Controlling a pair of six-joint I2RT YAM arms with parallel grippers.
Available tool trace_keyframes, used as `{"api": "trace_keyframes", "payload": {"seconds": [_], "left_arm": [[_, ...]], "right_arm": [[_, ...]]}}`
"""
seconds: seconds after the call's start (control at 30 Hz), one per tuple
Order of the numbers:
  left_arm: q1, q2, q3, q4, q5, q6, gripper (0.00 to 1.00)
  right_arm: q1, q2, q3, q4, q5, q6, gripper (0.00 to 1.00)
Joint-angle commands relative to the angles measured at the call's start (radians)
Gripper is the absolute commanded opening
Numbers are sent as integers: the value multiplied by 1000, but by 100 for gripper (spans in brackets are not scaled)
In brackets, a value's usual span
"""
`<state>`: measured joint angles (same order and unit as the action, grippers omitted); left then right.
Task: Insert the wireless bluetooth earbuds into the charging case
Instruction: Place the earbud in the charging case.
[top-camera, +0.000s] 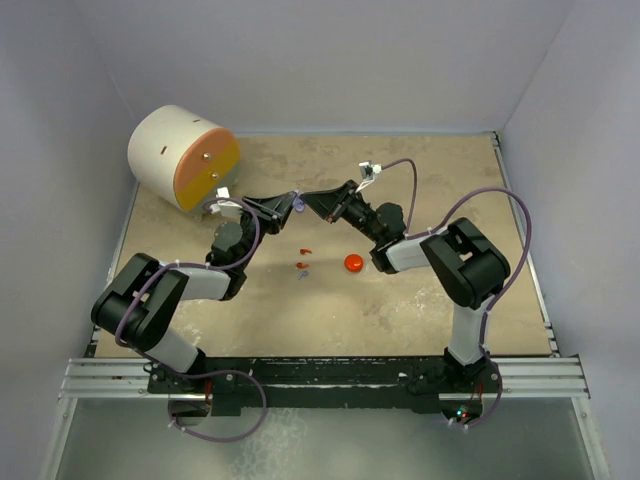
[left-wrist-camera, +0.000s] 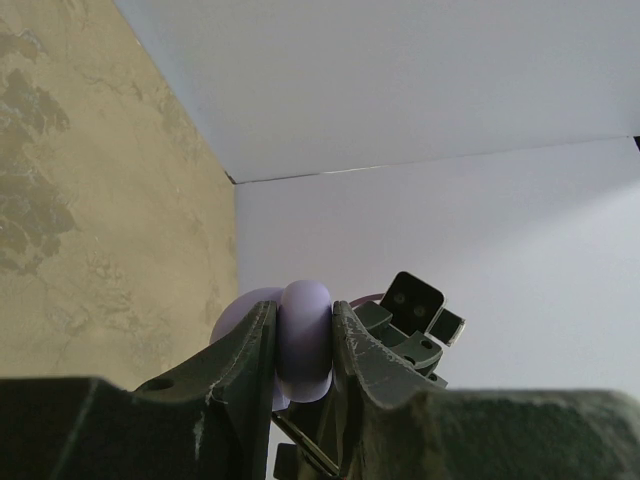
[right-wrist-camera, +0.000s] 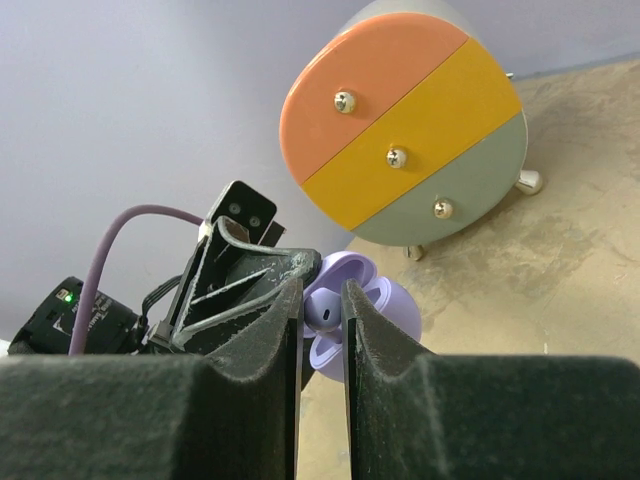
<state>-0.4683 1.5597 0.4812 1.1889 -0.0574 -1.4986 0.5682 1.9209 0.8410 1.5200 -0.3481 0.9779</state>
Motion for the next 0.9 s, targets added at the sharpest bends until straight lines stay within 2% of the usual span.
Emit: {"api": "trace_keyframes", "payload": {"seconds": [0.0,0.63,0.87], "left_arm": [[-6,-29,27,81,-1,7,0],[-7,-3,30,92,-5,-1,0],[-6,6,33,88,-5,4,0]], "right_arm": [[-10,-54,-5,8,50,-41,21],[-13,-105,-15,-37,77,-92,28],[-14,-184,-31,-127,139,-183,36]]}}
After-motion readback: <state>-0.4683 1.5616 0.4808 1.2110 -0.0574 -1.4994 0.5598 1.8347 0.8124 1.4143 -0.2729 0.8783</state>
